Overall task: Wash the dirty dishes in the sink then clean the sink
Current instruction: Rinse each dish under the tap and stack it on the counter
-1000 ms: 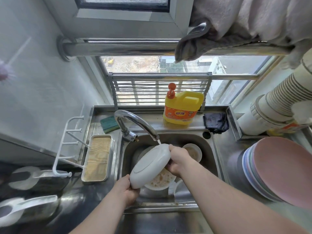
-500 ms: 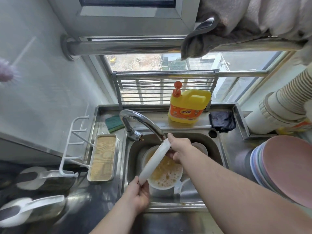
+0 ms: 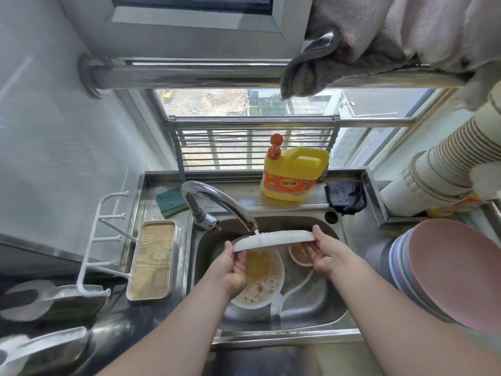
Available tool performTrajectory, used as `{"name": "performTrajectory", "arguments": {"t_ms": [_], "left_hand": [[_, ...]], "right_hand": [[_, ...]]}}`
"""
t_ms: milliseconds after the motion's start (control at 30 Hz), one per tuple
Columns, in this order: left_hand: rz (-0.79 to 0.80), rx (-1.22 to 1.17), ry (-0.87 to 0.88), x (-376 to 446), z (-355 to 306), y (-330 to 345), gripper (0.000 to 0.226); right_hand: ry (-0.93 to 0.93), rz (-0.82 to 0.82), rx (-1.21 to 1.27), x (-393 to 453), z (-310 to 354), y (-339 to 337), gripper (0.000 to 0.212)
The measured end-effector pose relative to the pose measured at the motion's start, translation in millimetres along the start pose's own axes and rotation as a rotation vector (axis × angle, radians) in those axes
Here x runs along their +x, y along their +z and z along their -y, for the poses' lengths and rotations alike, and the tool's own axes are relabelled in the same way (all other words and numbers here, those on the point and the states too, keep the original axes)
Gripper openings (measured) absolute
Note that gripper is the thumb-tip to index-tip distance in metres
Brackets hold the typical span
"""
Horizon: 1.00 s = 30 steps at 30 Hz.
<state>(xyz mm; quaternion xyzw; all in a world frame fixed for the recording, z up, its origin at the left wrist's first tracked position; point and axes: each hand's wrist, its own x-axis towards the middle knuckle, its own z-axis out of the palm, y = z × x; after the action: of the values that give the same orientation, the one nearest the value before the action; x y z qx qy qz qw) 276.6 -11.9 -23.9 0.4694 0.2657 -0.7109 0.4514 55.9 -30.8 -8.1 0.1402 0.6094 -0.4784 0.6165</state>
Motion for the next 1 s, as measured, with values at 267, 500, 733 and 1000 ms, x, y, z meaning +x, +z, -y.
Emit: {"name": "performTrajectory", "arguments": {"t_ms": [267, 500, 733, 1000], "left_hand": [[0.021, 0.034, -0.003, 3, 7, 28, 0.028], [-0.058, 0.043, 0.024, 5, -18, -2, 0.024], [-0.192, 0.145, -0.033, 8, -40, -65, 0.031], [-0.201, 0.414, -0.042, 3, -3, -62, 0.048]], "right_hand": [[-0.057, -0.017, 0.101, -1, 6, -27, 0.016], [-0.023, 0.024, 0.028, 2, -23, -2, 0.014], [0.073, 0.122, -0.329, -6, -61, 11, 0.020], [0.074, 0.089, -0.350, -6, -45, -42, 0.028]]}}
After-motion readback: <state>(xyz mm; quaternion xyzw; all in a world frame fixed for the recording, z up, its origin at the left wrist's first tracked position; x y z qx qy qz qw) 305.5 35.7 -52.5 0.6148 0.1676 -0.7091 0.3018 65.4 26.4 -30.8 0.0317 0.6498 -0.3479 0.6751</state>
